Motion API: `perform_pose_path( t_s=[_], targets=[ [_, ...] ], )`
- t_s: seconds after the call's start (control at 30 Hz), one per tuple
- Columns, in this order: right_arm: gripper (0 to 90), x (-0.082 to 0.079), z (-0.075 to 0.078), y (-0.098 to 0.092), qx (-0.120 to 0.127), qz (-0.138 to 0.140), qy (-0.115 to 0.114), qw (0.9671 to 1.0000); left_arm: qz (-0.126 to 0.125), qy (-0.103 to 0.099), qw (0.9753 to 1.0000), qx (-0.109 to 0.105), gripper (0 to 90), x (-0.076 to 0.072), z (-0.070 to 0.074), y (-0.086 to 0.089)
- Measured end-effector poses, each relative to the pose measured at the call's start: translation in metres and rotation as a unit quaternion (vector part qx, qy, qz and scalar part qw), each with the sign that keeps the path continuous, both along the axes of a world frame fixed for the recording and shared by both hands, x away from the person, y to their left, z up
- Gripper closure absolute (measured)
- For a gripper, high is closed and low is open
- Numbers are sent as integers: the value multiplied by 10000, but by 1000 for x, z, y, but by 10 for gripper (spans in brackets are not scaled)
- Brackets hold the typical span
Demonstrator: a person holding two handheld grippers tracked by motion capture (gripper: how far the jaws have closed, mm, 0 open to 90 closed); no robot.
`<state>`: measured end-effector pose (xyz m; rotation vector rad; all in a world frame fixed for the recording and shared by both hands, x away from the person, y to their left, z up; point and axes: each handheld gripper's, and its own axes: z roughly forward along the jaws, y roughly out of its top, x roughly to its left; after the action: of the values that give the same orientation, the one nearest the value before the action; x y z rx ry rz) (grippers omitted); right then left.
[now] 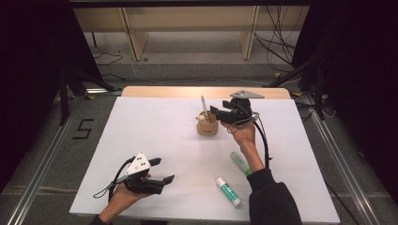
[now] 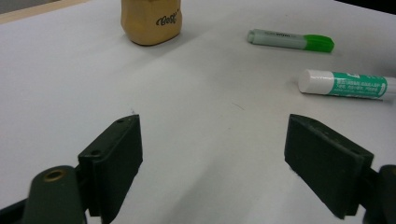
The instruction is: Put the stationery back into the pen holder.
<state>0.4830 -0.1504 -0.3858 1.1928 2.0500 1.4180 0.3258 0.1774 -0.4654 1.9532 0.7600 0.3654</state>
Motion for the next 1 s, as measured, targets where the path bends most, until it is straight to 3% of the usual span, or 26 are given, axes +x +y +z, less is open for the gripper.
perform_pose_path(
  t_s=[0.03,0.07,0.13,0.3,0.33,0.53,0.83,1.0],
  targets=[
    [379,0,0,0,0,0,0,10000,0,0,10000,0,188,0,0,0],
    [367,-9,0,-4,-306,78,26,9995,6,9,10000,-17,188,0,0,1],
    [353,-20,0,-9,-512,170,42,9985,17,-1,10000,-32,188,0,0,1],
    [328,-39,0,-23,-530,290,187,9980,22,17,10000,-67,188,0,0,1],
    [320,-49,-1,-30,-600,314,210,9975,24,23,10000,-78,188,0,0,1],
    [310,-68,-7,-42,-728,342,290,9963,-12,19,9999,-148,185,0,0,2],
    [298,-79,-12,-50,-998,332,489,9932,-50,-6,9999,-158,170,-1,1,3],
    [297,-88,-15,-55,-1258,430,677,9888,-38,-7,9998,-191,166,-1,2,3]
  ],
)
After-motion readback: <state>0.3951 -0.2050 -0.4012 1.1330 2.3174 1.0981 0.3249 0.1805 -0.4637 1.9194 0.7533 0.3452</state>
